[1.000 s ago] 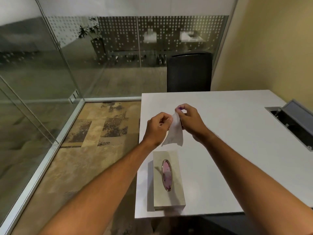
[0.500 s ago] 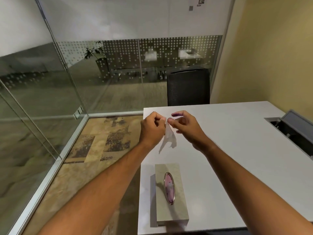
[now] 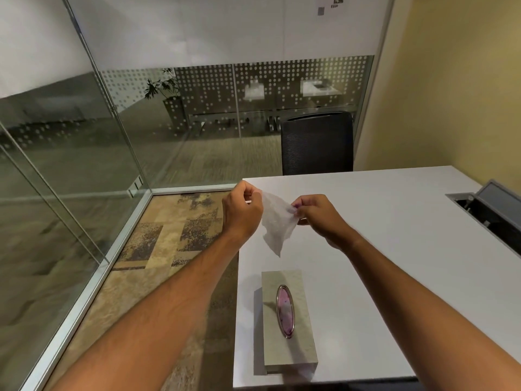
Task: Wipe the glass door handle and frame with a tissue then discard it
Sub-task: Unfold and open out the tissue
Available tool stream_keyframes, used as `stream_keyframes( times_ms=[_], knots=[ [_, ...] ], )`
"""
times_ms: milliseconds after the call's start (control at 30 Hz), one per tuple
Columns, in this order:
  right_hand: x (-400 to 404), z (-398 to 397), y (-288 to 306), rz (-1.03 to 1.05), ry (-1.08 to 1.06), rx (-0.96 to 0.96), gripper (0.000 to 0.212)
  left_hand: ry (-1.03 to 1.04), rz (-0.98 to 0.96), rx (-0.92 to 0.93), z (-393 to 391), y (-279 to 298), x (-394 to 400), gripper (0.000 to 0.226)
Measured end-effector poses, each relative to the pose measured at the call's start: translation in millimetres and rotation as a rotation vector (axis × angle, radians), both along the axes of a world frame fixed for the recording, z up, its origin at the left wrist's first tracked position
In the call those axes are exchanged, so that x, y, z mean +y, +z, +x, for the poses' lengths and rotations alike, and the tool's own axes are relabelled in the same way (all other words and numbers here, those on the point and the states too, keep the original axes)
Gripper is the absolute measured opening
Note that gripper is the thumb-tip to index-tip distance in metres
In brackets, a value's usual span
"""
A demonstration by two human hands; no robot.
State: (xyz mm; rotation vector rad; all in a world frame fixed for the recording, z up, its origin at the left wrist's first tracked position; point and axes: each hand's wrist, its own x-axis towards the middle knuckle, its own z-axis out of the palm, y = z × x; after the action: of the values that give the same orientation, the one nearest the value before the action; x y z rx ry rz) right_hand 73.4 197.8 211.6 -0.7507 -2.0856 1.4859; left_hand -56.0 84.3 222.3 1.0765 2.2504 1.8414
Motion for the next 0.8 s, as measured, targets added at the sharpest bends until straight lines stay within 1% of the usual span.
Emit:
stream_keyframes(
  times_ms=[67, 167, 267, 333, 433, 500, 633, 733, 800],
  knots=[
    [0, -2, 5, -0.094, 0.003, 0.02, 0.031, -0.028, 0.01, -0.101, -3, -3, 1, 0.021],
    [-4, -4, 9, -0.14, 0.018, 0.038, 0.029, -0.056, 0.046, -0.223, -3, -7, 3, 0.016],
    [-6, -4, 9, -0.194, 0.009, 0.062, 0.028, -0.035, 0.077, -0.297, -5, -9, 4, 0.014],
    [-5, -3, 8, -0.192, 0.002, 0.054, 0.029, -0.019, 0.065, -0.301, -7, -12, 5, 0.014],
    [-4, 0, 6, -0.164, 0.003, 0.058, 0.029, 0.015, 0.033, -0.197, -8, -18, 7, 0.013],
    [-4, 2, 5, -0.143, 0.006, 0.059, 0.028, 0.045, 0.012, -0.088, -8, -22, 7, 0.012],
    [-1, 9, 6, -0.136, 0.038, 0.064, 0.027, 0.024, -0.009, 0.159, -11, -27, 2, 0.012],
    [3, 14, 10, -0.079, 0.072, 0.006, 0.022, -0.013, -0.033, 0.332, -13, -29, -3, 0.011],
    [6, 17, 13, -0.063, 0.096, -0.068, 0.018, -0.019, -0.039, 0.377, -15, -30, -5, 0.012]
  ],
)
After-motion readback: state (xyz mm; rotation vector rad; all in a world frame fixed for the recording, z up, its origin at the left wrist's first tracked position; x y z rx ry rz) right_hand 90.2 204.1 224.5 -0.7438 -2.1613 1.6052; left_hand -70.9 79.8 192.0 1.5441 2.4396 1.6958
